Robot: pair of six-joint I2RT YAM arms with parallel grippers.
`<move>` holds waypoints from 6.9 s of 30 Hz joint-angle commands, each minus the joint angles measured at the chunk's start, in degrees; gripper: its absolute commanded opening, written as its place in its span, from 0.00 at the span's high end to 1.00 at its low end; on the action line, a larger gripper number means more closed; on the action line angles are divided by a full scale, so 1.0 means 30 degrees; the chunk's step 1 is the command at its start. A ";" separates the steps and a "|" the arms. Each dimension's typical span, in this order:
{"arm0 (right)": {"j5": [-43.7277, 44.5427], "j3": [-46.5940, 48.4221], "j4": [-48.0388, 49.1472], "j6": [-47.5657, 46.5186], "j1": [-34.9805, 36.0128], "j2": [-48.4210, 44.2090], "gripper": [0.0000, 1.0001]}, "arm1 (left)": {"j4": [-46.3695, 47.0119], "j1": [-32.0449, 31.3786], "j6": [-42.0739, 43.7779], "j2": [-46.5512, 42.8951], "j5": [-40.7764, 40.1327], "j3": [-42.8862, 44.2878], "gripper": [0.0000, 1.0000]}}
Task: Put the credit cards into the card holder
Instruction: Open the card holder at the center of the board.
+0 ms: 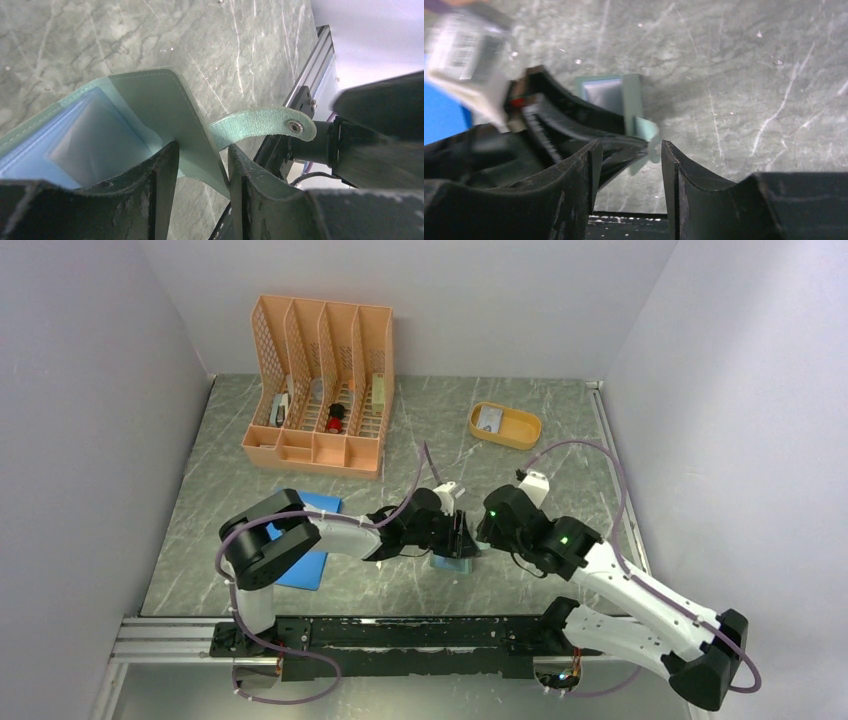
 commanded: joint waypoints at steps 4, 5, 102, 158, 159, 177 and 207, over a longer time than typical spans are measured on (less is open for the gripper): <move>-0.1010 0.1043 0.0652 -0.1820 -0.0066 -0.1835 0.49 | 0.0696 -0.0305 0.0433 0.1555 0.0619 0.1430 0.52; -0.1014 0.0841 0.0772 -0.1860 -0.0066 -0.2005 0.50 | 0.0504 -0.0349 0.0502 0.1796 0.0623 0.1660 0.50; -0.5118 -0.8218 1.1408 -0.1278 -0.3640 0.4462 0.74 | -0.4028 0.3680 0.0958 -0.4893 -0.1388 -0.4441 0.27; -0.6345 -0.8949 1.2816 -0.1824 -0.4243 0.4855 0.76 | 0.6908 0.4322 -0.3339 -0.2701 0.3553 -0.5546 0.62; -0.6346 -0.8934 1.2799 -0.1820 -0.4228 0.4851 0.76 | 0.6913 0.4335 -0.3383 -0.2636 0.3553 -0.5547 0.64; -0.7099 -0.8103 1.1771 -0.1751 -0.4227 0.3064 0.71 | -0.0175 0.4395 -0.0766 -0.6343 0.0045 -0.6298 0.95; -1.0227 -0.8298 1.4497 0.0705 -0.4378 0.2787 0.63 | -0.2262 0.4395 -0.0084 -0.8445 -0.1912 -0.8482 0.95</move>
